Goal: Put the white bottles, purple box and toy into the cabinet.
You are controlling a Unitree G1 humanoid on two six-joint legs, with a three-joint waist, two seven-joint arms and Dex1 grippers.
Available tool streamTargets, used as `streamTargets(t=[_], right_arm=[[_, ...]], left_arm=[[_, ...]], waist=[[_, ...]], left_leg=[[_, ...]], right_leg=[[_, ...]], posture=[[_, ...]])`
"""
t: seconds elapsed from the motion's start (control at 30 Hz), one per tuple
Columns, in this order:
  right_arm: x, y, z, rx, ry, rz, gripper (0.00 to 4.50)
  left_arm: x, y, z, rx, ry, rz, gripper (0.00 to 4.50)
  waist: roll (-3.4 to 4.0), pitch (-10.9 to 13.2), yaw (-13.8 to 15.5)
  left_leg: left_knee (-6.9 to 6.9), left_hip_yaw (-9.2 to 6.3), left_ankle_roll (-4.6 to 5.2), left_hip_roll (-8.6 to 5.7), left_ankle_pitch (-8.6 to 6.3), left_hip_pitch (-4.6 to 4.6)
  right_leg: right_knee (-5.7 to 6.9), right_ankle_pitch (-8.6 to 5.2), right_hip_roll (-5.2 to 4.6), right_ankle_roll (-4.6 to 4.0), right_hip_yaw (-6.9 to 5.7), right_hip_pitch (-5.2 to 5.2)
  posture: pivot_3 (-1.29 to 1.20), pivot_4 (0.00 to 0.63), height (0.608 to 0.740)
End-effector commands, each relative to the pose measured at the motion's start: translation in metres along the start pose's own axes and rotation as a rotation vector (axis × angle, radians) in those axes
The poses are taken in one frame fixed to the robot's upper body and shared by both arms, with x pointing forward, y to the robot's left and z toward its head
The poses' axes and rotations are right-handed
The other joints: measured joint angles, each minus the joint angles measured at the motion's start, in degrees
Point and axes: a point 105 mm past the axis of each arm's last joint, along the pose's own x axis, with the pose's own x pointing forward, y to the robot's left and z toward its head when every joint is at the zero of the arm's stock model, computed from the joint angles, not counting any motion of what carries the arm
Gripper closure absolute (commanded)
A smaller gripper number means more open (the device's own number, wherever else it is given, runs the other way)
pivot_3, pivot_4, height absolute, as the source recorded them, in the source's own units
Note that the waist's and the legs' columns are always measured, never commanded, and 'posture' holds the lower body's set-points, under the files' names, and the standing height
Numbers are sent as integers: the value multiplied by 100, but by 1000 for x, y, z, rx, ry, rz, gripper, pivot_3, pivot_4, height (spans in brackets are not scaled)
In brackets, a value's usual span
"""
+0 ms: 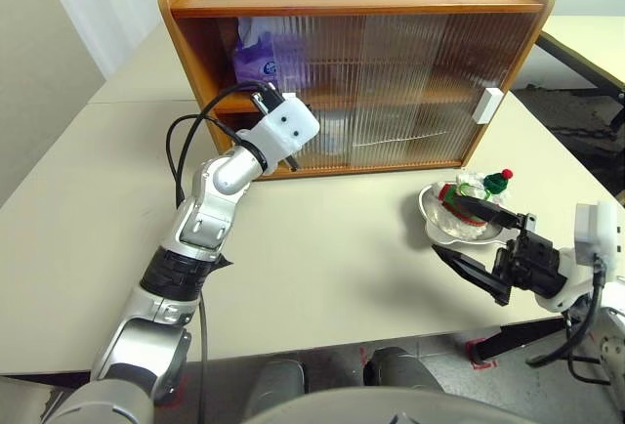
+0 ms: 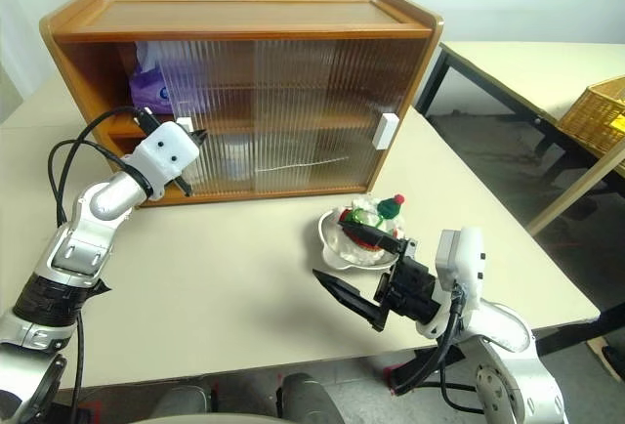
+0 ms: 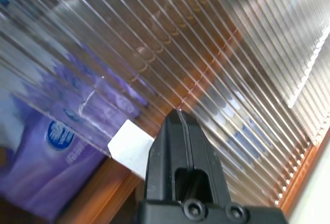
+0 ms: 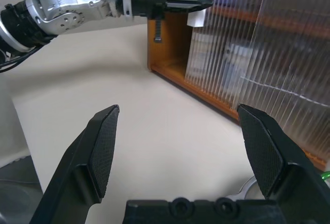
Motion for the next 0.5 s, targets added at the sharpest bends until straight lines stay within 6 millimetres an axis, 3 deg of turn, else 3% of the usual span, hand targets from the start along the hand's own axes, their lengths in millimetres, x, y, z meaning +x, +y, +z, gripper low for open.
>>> streamTargets(t=[0.03, 0.5], right_arm=[[-2, -3, 1, -5, -13, -9, 0], [3, 0, 5, 11, -37, 9, 0]], left_arm=[[-9, 14, -20, -15, 79, 48, 4474], [-23, 26, -28, 5, 114, 82, 4474]], waist=[[0, 0, 16], [-4, 3, 110]], left_leg=[[-1, -2, -1, 0, 1, 0], [-51, -2, -21, 0, 20, 4]], right_leg=[[0, 4, 1, -7, -2, 0], [-1, 10, -1, -33, 0, -14]], posture=[[42, 0, 740], [66, 0, 740]])
